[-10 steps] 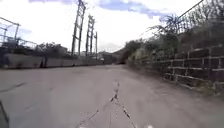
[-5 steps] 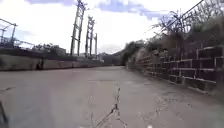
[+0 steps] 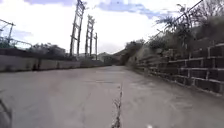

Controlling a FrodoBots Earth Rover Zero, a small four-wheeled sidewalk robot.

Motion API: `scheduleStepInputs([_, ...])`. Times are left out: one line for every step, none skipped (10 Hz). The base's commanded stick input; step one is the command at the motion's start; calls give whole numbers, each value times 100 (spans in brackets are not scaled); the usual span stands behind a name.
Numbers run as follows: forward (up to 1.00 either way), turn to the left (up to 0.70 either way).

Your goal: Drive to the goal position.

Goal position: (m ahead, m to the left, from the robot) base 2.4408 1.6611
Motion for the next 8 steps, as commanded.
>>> scheduleStepInputs([70,0])
scheduleStepInputs([70,0])
scheduleStepInputs([70,0])
scheduleStepInputs([70,0])
scheduleStepInputs([70,0])
scheduleStepInputs([70,0])
scheduleStepInputs([70,0])
scheduleStepInputs([70,0])
